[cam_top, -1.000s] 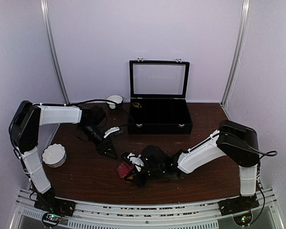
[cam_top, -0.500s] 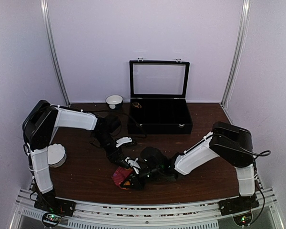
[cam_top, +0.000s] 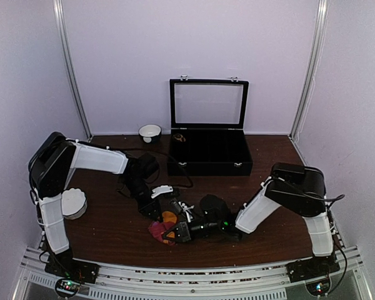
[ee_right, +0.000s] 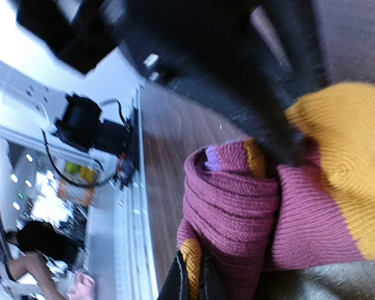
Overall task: Roll the socks
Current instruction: Roll the sock at the center of the board.
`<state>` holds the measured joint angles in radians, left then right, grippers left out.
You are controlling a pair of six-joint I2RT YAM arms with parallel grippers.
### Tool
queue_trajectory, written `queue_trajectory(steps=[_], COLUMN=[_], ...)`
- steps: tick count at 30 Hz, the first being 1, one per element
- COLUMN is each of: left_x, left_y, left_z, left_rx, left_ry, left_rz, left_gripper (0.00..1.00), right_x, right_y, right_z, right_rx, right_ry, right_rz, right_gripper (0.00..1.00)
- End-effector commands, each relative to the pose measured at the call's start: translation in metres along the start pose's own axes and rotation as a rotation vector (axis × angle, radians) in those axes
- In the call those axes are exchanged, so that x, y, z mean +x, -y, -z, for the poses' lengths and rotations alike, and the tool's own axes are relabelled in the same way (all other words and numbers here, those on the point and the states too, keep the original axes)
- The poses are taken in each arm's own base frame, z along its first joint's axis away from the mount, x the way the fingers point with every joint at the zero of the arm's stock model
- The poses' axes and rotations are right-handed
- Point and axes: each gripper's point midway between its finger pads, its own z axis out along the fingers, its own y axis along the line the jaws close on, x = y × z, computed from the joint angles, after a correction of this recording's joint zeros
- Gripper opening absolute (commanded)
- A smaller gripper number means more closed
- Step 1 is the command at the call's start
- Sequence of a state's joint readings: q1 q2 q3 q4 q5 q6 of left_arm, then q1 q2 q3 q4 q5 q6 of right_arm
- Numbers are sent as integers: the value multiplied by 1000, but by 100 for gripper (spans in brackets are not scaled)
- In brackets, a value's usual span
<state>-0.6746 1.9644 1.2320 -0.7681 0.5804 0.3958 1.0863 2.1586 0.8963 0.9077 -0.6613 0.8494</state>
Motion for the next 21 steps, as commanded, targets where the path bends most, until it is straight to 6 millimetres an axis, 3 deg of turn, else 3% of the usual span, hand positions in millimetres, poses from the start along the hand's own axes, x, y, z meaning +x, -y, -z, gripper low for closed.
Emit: queue_trajectory(steps=[1, 8, 11, 15, 21], left_x=[-10, -19, -21, -20, -17], left_y=[23, 28, 31, 31, 11], left_z=[16, 17, 19, 28, 72], left_rx=[69, 110, 120, 94, -193], left_ry=[61, 85, 90, 79, 83], left_rz=[-73, -86, -91, -106, -205], left_gripper=[19, 18, 18, 17, 49], right_x=[3, -9, -6, 9, 27], right_y=[29, 16, 27, 56, 79], right_z=[9, 4, 5, 13, 30], right_rx=[-5, -110, -38, 135, 197], right_ry=[94, 138, 133, 124, 148], right_rz=[-298, -432, -458, -494, -566], right_gripper=[0, 0, 0, 0, 0])
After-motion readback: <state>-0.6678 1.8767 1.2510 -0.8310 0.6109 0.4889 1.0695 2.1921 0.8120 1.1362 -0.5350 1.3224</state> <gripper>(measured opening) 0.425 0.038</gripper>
